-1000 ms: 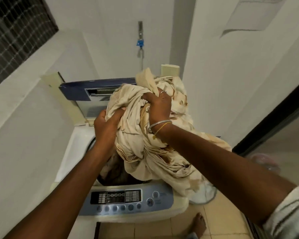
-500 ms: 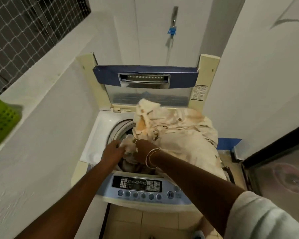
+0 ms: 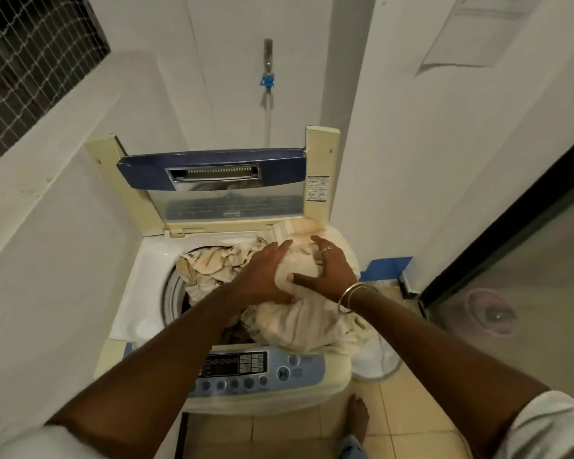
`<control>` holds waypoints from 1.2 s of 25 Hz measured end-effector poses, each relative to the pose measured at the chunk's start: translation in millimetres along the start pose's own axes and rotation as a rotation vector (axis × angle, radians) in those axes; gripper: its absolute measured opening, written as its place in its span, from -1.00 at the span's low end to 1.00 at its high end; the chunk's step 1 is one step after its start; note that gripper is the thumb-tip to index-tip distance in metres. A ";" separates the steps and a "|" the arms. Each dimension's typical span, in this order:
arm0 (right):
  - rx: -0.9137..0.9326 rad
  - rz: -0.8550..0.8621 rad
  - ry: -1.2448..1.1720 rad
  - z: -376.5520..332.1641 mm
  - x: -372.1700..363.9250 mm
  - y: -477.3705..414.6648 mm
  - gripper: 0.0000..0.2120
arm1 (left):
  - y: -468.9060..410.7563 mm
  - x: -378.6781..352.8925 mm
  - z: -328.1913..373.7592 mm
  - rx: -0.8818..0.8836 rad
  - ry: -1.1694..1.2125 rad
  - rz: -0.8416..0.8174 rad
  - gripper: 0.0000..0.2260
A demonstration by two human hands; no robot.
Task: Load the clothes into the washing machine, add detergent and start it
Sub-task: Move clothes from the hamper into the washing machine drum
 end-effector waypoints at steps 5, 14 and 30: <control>-0.163 -0.169 0.000 66.0 21.0 -2.6 0.48 | -61.6 -14.6 38.5 -0.010 -0.479 -0.231 0.37; -0.141 -0.472 0.008 123.7 25.4 -47.7 0.57 | -126.0 -51.5 44.0 -0.017 -0.592 -0.437 0.35; 0.038 -0.264 0.211 -10.6 11.3 -33.4 -0.61 | -12.0 18.0 -33.3 -0.063 -0.066 0.119 -0.39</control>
Point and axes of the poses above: each hand's wrist, its own y-axis away from the middle knuckle, its own x-axis out of the back of the hand, z = x × y, the point moved 3 cm from there along -y, towards the middle knuckle, and after that the axes turned 11 degrees about -y, right-handed, at the moved point
